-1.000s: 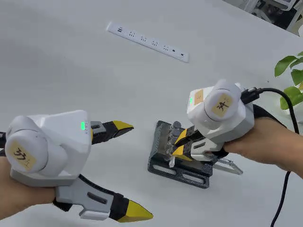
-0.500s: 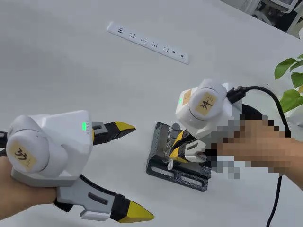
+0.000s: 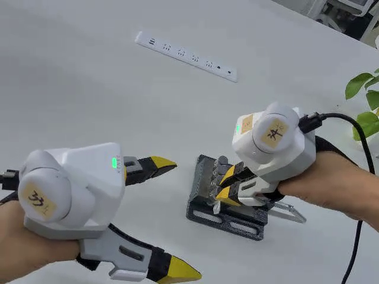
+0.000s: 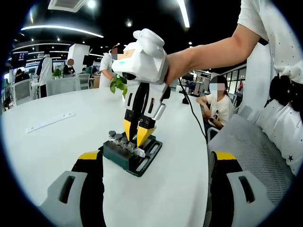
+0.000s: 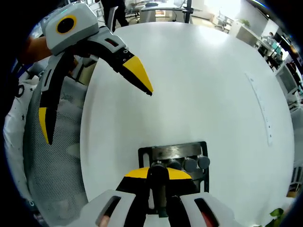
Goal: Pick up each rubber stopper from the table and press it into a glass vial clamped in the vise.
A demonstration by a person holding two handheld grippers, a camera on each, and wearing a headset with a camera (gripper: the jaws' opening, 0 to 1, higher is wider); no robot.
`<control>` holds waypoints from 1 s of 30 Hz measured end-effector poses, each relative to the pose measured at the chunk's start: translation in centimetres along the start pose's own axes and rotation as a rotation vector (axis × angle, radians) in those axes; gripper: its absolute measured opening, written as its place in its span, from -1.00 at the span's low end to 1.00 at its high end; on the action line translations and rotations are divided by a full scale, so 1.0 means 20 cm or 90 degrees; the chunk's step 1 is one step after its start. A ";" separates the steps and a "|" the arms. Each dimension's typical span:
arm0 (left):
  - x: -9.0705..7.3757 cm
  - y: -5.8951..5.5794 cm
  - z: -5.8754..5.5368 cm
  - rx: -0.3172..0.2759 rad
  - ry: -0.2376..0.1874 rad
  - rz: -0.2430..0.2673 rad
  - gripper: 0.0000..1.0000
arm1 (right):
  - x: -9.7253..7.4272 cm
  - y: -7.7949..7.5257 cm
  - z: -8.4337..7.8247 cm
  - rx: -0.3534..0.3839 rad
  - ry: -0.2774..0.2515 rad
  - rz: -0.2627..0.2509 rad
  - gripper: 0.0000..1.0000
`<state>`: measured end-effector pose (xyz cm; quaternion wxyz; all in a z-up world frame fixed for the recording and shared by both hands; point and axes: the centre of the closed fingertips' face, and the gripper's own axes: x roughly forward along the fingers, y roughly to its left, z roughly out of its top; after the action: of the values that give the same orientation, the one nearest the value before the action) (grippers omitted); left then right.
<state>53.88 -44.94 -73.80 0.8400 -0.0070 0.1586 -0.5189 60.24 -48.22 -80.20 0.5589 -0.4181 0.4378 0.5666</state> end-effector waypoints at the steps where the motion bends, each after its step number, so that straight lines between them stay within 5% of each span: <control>1: 0.00 0.00 0.00 -0.001 0.000 0.000 0.88 | 0.00 0.00 0.00 0.001 -0.002 -0.001 -0.85; 14: -0.01 0.01 -0.01 0.000 0.005 0.001 0.86 | -0.05 0.00 0.03 0.018 -0.045 -0.004 -0.77; 30: -0.02 0.01 -0.02 -0.001 0.011 -0.001 0.84 | -0.08 0.01 0.01 0.020 -0.066 0.008 -0.97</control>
<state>53.79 -44.46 -74.19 0.8380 -0.0035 0.1664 -0.5197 60.01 -48.41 -78.62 0.5835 -0.3768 0.4200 0.5841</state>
